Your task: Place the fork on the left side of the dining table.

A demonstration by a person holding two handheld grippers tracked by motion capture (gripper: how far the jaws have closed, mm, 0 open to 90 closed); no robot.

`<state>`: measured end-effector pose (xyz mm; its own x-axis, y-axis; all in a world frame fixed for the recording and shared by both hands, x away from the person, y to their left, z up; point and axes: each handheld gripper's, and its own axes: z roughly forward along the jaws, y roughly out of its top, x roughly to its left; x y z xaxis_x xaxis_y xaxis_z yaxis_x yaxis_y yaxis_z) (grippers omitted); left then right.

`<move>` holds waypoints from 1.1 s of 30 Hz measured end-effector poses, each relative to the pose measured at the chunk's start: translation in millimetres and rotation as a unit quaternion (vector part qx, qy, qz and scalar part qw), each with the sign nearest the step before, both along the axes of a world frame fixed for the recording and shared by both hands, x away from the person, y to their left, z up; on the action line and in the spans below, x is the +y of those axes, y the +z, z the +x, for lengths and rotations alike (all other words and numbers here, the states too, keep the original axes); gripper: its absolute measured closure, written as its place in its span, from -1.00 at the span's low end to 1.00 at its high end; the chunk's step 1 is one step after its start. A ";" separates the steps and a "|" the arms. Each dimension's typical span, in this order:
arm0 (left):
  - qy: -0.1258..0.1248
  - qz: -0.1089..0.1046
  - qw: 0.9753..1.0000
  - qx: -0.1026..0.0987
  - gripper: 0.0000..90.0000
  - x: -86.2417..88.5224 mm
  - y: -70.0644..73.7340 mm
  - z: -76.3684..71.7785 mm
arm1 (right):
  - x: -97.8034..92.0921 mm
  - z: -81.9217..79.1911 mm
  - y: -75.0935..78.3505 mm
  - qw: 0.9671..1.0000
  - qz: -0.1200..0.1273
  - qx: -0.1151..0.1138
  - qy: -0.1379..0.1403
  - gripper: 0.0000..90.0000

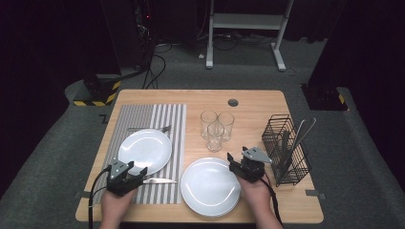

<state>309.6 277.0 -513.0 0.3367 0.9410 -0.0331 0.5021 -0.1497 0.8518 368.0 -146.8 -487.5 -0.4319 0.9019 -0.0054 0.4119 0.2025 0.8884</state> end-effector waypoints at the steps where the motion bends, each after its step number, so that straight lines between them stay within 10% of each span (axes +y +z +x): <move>1: 0.001 0.000 1.000 0.001 -0.18 1.1 0.1 -0.3 | 1.1 0.5 0.4 1.000 0.000 0.001 0.000 -0.25; 33: 0.015 -0.015 1.000 0.003 -0.22 10.9 1.7 -3.5 | 35.4 23.4 10.2 1.000 0.008 -0.003 0.018 -0.64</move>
